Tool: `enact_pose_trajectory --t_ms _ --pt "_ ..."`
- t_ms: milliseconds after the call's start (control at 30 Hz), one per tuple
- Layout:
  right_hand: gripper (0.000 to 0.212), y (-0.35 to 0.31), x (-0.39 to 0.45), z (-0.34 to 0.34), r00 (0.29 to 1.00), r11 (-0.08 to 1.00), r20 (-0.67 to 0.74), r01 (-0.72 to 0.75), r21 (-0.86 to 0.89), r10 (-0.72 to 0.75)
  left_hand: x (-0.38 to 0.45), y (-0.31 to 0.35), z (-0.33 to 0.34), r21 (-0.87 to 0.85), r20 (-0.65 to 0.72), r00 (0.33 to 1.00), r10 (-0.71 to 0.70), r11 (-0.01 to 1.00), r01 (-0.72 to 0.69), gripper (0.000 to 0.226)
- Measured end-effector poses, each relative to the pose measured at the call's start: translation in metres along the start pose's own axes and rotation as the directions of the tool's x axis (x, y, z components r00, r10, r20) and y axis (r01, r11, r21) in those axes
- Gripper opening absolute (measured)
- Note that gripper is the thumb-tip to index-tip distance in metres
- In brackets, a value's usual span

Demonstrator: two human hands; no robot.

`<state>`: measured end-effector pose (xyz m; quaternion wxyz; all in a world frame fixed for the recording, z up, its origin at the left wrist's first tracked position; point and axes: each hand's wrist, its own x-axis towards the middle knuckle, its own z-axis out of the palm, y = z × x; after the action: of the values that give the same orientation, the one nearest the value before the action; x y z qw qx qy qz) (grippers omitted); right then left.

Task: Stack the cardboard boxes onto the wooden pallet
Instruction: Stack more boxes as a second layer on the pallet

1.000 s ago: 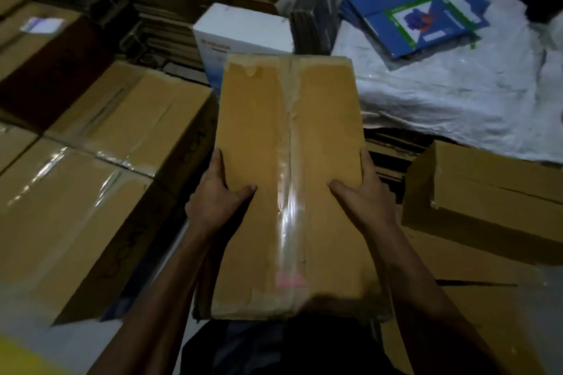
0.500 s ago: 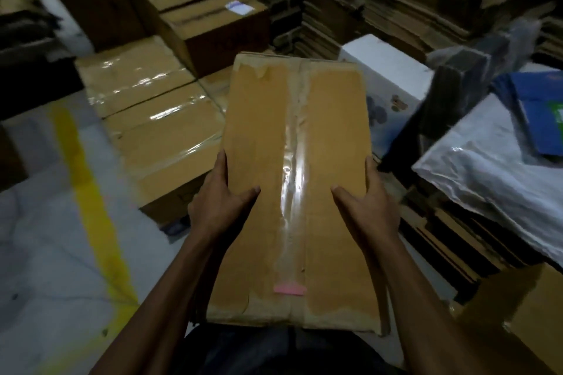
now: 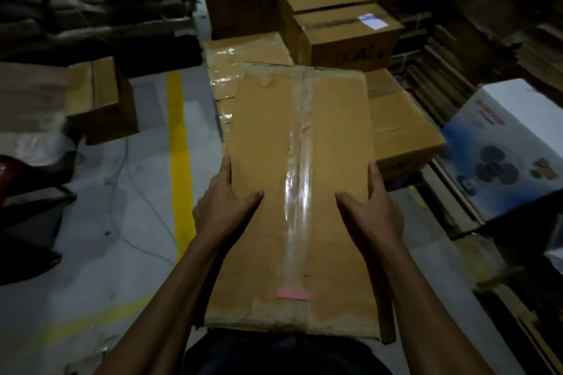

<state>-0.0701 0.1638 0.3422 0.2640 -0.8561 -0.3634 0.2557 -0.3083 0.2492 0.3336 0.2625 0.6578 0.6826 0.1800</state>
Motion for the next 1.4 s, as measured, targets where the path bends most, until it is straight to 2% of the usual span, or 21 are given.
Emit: enact_pose_trajectory --t_ms 333,500,833,1133,1267,1400 --pt "0.093 -0.156 0.046 0.105 0.976 0.988 0.152 0.155 0.016 -0.155 0.109 -0.092 -0.097 -0.069 -0.134 0.984 -0.118 0.992 0.109 0.103" --pt "0.094 -0.223 0.089 0.162 0.961 0.976 0.172 0.216 0.02 -0.216 0.177 -0.124 -0.125 -0.088 -0.188 0.966 -0.177 0.983 0.163 0.1" --pt "0.09 -0.361 0.218 0.275 0.95 0.971 0.207 0.24 -0.002 -0.234 0.365 -0.172 -0.166 -0.117 -0.175 0.949 -0.262 0.963 0.244 0.102" --pt "0.09 -0.468 0.295 0.311 0.963 0.975 0.164 0.222 -0.026 -0.215 0.511 -0.179 -0.209 -0.109 -0.123 0.971 -0.204 0.976 0.191 0.103" --pt "0.09 -0.5 0.326 0.331 0.984 0.988 0.095 0.153 -0.03 -0.149 0.585 -0.184 -0.214 -0.086 -0.09 0.99 -0.107 0.991 0.099 0.103" --pt "0.089 -0.532 0.361 0.354 0.999 0.999 0.029 0.046 -0.014 -0.046 0.666 -0.186 -0.217 -0.07 0.016 1.0 -0.023 0.997 0.024 0.102"
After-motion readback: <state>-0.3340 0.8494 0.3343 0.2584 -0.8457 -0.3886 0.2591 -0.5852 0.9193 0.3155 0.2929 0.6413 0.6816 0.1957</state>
